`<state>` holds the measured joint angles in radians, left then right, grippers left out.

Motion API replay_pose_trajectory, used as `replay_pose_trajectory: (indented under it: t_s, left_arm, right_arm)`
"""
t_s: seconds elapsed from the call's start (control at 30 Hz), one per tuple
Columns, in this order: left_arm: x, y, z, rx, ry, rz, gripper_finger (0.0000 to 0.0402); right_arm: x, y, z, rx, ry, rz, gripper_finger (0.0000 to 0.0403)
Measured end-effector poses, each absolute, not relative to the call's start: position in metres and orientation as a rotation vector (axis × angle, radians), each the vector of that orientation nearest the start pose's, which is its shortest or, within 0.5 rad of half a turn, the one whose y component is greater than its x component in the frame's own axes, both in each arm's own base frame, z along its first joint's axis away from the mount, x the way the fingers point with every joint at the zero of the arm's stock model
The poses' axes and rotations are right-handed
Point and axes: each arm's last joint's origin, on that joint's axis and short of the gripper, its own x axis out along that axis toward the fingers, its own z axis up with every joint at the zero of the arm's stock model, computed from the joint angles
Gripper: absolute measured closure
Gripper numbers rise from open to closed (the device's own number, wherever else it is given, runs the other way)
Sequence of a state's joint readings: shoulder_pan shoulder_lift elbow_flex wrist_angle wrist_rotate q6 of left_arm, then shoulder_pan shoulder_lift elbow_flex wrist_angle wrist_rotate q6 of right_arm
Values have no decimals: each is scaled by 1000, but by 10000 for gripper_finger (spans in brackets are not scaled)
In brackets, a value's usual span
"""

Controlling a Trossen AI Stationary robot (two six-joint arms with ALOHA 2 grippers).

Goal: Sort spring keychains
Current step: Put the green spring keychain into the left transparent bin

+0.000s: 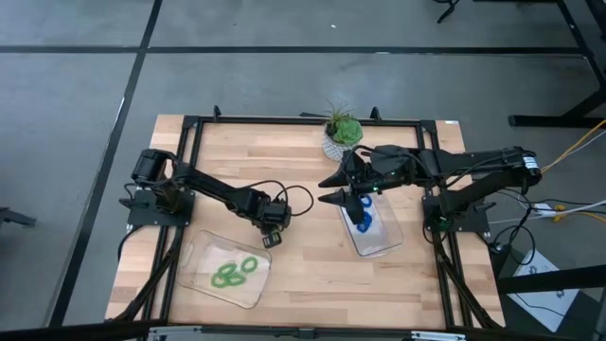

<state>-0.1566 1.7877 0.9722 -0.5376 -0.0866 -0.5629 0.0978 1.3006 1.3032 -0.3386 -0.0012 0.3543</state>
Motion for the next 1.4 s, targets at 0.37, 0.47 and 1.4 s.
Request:
replay_pose_trajectory:
  t_s: [0.37, 0.47, 1.4]
  left_arm:
    - [294, -45, 174, -354, 1186, 301, 389]
    - [288, -43, 192, -357, 1120, 319, 392]
    - [197, -21, 332, -512, 425, 401, 390]
  right_arm:
    - [284, 28, 385, 334, 370, 33, 203]
    - [283, 28, 383, 336, 390, 29, 203]
    - [283, 28, 382, 334, 397, 27, 203]
